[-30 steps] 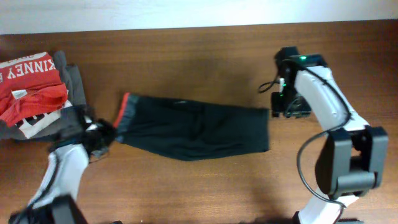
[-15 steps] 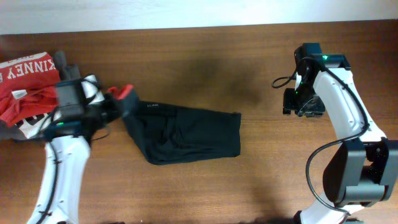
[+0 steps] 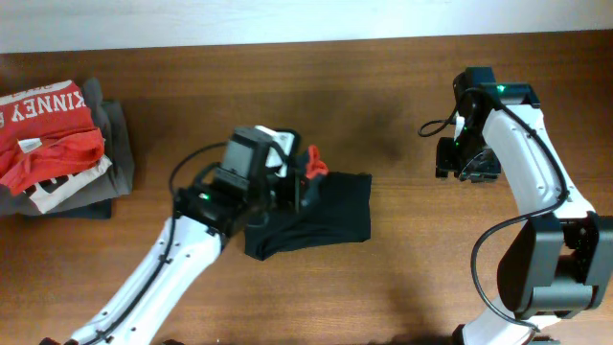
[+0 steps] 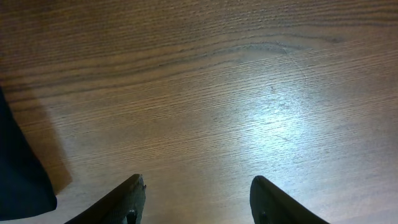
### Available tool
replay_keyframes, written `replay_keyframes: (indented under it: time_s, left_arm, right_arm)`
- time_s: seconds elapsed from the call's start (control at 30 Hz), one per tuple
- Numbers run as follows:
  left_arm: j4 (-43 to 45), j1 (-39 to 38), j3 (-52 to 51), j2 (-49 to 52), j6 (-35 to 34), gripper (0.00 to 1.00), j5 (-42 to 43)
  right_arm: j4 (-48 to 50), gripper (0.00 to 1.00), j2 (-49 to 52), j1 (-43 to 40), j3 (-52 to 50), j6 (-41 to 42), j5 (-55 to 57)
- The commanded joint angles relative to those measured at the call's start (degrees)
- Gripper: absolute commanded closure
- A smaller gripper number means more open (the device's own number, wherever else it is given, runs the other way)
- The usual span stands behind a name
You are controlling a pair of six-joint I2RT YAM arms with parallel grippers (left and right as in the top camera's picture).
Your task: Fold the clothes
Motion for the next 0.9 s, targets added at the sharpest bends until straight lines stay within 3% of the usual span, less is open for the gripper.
replay_keyframes:
  time_s: [0.0, 0.2, 0.5, 0.6, 0.77, 0.87]
  left_arm:
    - [0.2, -2.2, 1.4, -1.1, 0.2, 0.98, -4.0]
    - [2.0, -2.9, 1.4, -1.1, -1.3, 0.96, -7.9]
    - [7.1, -2.9, 1.4, -1.1, -4.3, 0.94, -6.8]
    - [7.1, -3.0, 1.4, -1.1, -4.3, 0.94, -6.8]
    - [7.5, -3.0, 1.4, -1.1, -4.3, 0.94, -5.9]
    - [8.7, -3.0, 1.4, -1.1, -4.3, 0.94, -4.6]
  right_arm:
    - [-0.4, 0.41, -1.2, 0.3, 1.0, -0.2, -1.1]
    - [-1.3, 0.41, -1.2, 0.4, 1.0, -3.6, -6.6]
    - [0.2, 0.43, -0.1, 4.1, -2.2, -12.7, -19.6]
    - [4.0, 0.52, 0.7, 5.6, -4.9, -12.7, -23.1]
    - [13.4, 0.83, 0.9, 8.5, -11.3, -11.1, -29.6]
    - [18.2, 0.90, 0.9, 10.1, -14.3, -10.4, -31.0]
